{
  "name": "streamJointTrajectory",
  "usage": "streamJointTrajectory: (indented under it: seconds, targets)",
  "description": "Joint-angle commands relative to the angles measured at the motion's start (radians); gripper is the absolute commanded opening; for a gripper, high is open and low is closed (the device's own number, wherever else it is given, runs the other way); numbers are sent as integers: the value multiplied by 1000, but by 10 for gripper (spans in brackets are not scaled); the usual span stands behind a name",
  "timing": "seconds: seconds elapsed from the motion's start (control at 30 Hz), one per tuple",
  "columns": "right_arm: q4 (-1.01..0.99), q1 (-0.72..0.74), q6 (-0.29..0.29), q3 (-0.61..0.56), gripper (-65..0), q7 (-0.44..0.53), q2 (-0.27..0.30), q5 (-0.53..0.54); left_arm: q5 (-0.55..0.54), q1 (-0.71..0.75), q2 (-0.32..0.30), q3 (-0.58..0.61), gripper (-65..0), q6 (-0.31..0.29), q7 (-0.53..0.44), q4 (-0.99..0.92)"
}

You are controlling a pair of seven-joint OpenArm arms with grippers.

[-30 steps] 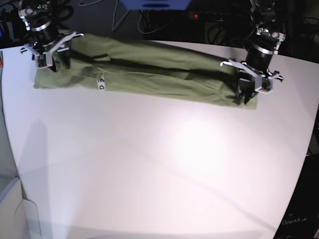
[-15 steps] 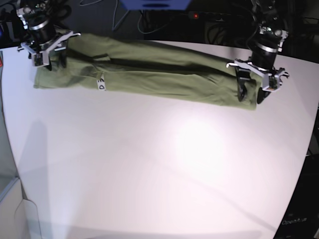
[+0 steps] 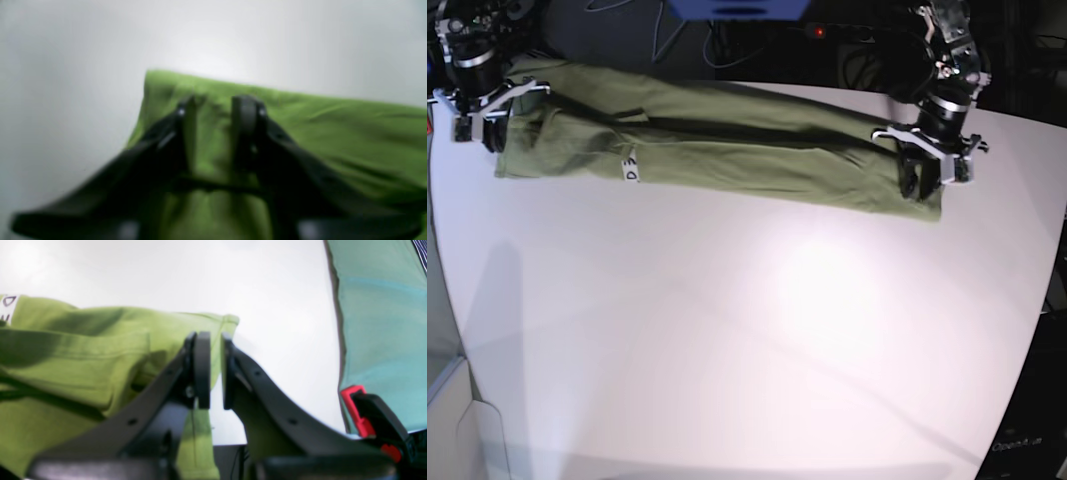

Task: Fold the T-shirt properly
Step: 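Lower the hem onto the folded shirt and adjust with both grippers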

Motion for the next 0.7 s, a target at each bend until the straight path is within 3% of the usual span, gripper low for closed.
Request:
streamJointTrajectory:
  seconds: [0.0, 0.1, 0.5, 0.67]
  targets:
    - [17, -4, -2, 1, -608, 27, 15, 11, -17, -20, -5, -1, -559, -5, -27, -3]
    - [6, 1, -2, -2, -608, 23, 18, 11, -17, -26, -6, -3, -645, -5, -27, -49]
    - [-71, 12, -2, -105, -608, 23, 82, 11, -15, -22, -29, -4, -642, -5, -27, -63]
    - [-83, 25, -2, -134, -612, 21, 87, -61, -17, 0, -34, -4, -642, -5, -29, -61]
